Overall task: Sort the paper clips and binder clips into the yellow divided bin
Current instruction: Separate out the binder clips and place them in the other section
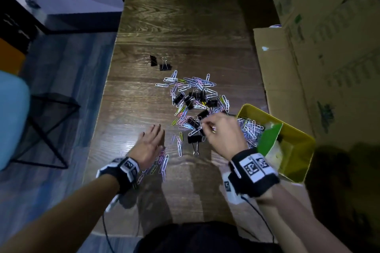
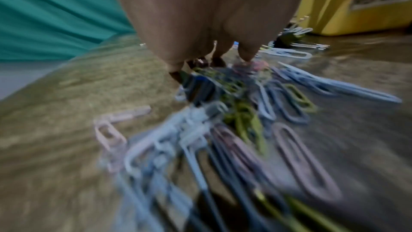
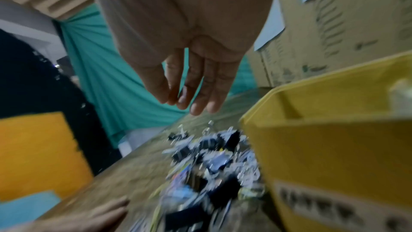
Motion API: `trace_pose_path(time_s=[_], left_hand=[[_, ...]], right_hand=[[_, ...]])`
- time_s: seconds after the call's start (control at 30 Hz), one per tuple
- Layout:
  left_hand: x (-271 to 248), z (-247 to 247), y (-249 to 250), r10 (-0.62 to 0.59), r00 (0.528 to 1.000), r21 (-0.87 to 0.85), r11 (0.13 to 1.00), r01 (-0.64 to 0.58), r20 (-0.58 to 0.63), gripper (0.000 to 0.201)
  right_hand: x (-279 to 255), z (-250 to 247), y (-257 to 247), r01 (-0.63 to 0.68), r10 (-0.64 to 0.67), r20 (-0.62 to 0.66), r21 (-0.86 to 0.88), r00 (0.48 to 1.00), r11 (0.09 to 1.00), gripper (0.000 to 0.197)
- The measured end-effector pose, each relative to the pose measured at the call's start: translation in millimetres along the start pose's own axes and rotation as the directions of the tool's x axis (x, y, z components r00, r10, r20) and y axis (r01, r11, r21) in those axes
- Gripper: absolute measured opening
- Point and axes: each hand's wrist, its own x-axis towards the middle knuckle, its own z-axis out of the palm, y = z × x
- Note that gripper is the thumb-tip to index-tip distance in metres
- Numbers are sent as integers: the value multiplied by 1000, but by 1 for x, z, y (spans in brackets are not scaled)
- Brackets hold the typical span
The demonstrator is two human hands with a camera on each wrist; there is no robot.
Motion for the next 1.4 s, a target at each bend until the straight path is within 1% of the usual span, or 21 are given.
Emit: trace_pose_path(time_s=[0.03, 0.1, 0.17, 0.23, 0.3, 0.33, 0.4, 0.43, 0.5, 0.57, 0.63, 0.7, 0.77, 0.8, 0.9, 1.0, 1.07, 1.1, 1.2, 1.3, 1.4], left_hand=[[-9, 8, 2, 31, 999, -23, 999, -32, -13, 73], [-24, 15, 3, 70, 997, -89, 993, -74, -44, 77], [-39, 11, -2, 32, 996, -203, 978, -48, -84, 80], [-53, 9, -15, -63, 972, -227, 974, 10, -228, 69], [-67, 8, -23, -236, 917, -239, 957, 163, -321, 66], [-73, 8, -23, -348, 884, -253, 927, 276, -313, 70], [-81, 9, -18, -550, 806, -270, 828, 492, -218, 72], [-82, 11, -14, -606, 773, -276, 788, 551, -187, 69], [-78, 15, -3, -644, 743, -325, 753, 572, -184, 60], [-68, 17, 7, -640, 744, -351, 753, 557, -192, 56], [-58, 15, 16, -604, 777, -367, 773, 517, -178, 57], [-50, 13, 20, -527, 831, -403, 810, 427, -180, 52], [-44, 9, 22, -446, 876, -413, 844, 343, -182, 46], [-42, 8, 23, -416, 891, -409, 856, 316, -182, 44], [-37, 3, 22, -349, 917, -422, 873, 245, -191, 38], [-36, -2, 14, -325, 929, -475, 855, 209, -175, 34], [-37, -4, 6, -361, 927, -567, 787, 242, -105, 35], [-36, -5, 3, -377, 924, -634, 730, 255, -63, 36], [-35, -8, -8, -414, 908, -823, 493, 283, 65, 34], [-36, -15, -14, -398, 902, -916, 273, 293, 170, 32], [-39, -22, -21, -387, 904, -944, 190, 268, 179, 29]], right_hand=[[0, 16, -4, 43, -43, 94, -1, 995, 999, 23], [-1, 46, -15, 131, -120, 279, -21, 953, 991, 33], [-3, 74, -24, 202, -159, 426, -58, 891, 978, 49], [-5, 96, -29, 223, -119, 512, -146, 850, 964, 66], [-8, 112, -36, 207, -47, 491, -278, 870, 938, 79], [-10, 118, -39, 187, -13, 456, -338, 890, 922, 85], [-14, 128, -45, 136, 39, 397, -404, 917, 905, 95], [-15, 132, -47, 122, 56, 389, -418, 920, 900, 97], [-17, 137, -49, 119, 58, 394, -410, 917, 904, 97], [-19, 140, -52, 167, -12, 410, -343, 912, 924, 89], [-21, 140, -54, 220, -84, 443, -266, 893, 939, 84], [-20, 138, -55, 172, -65, 430, -216, 901, 961, 88], [-16, 135, -56, 84, 9, 398, -216, 917, 973, 91], [-13, 135, -56, 56, 43, 398, -234, 916, 971, 88], [-7, 137, -58, 34, 74, 409, -251, 910, 967, 61], [-3, 141, -52, -26, 86, 372, -163, 924, 986, 40], [-2, 138, -47, -126, 147, 362, -81, 920, 989, 30], [-1, 136, -45, -189, 187, 363, -30, 913, 982, 28], [1, 132, -35, -323, 259, 358, 130, 897, 938, 26], [1, 128, -30, -401, 296, 367, 254, 882, 880, 21], [1, 129, -25, -436, 295, 390, 348, 872, 830, 19]])
